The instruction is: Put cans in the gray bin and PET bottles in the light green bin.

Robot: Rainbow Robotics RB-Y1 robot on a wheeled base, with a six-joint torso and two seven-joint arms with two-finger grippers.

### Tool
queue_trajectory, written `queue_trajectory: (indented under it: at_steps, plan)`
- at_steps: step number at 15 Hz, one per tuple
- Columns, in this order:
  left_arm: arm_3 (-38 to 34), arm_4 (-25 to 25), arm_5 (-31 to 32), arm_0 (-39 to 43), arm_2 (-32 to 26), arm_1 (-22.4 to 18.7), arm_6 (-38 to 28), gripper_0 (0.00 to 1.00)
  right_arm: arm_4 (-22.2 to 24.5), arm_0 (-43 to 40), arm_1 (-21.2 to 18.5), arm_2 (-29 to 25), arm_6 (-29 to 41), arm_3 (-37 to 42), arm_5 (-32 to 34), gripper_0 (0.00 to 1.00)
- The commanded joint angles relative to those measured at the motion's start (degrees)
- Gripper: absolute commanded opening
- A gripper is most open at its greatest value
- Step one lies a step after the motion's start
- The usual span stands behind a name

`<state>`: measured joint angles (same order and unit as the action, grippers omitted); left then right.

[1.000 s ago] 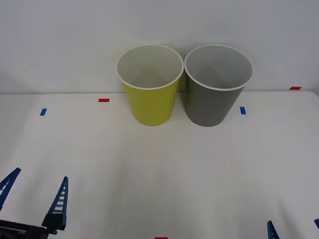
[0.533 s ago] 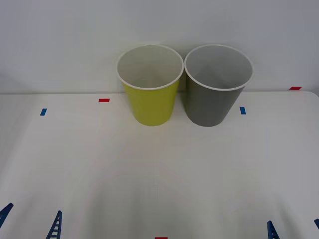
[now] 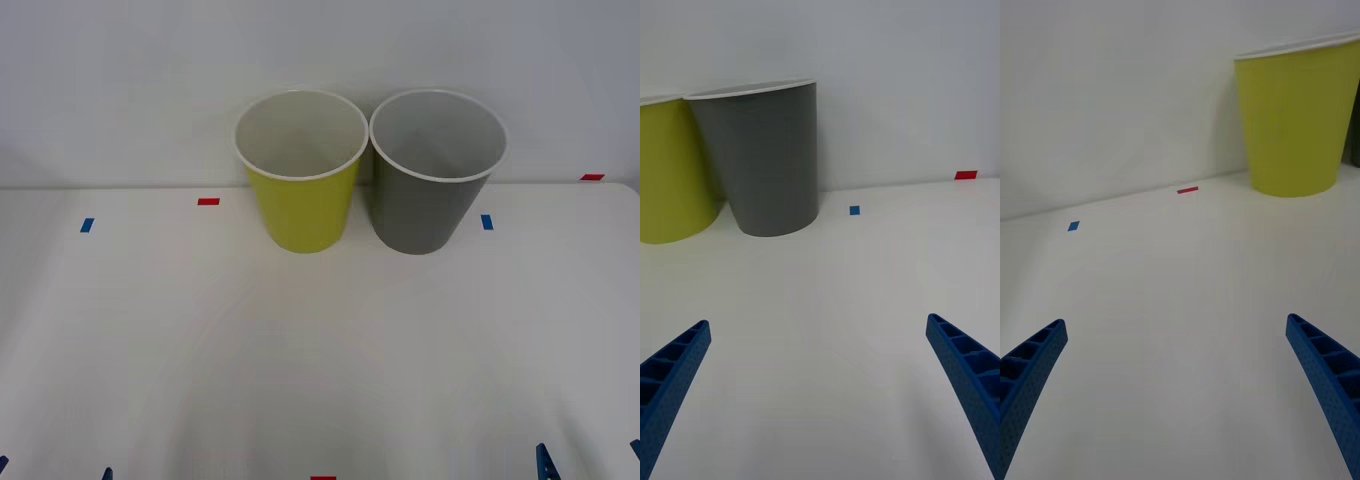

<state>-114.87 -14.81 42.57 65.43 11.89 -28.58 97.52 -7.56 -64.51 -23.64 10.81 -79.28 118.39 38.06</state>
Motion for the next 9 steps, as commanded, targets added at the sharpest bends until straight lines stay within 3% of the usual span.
queue_trajectory:
  at_steps: [1,9]
  plan:
    - [0.00,0.05,-0.03,0.05,-0.02,0.02,0.04,1.00,0.00,0.00,0.00,0.00,0.00,0.00,0.00,1.00]
    - [0.00,0.05,-0.03,0.05,-0.02,0.02,0.04,1.00,0.00,0.00,0.00,0.00,0.00,0.00,0.00,1.00]
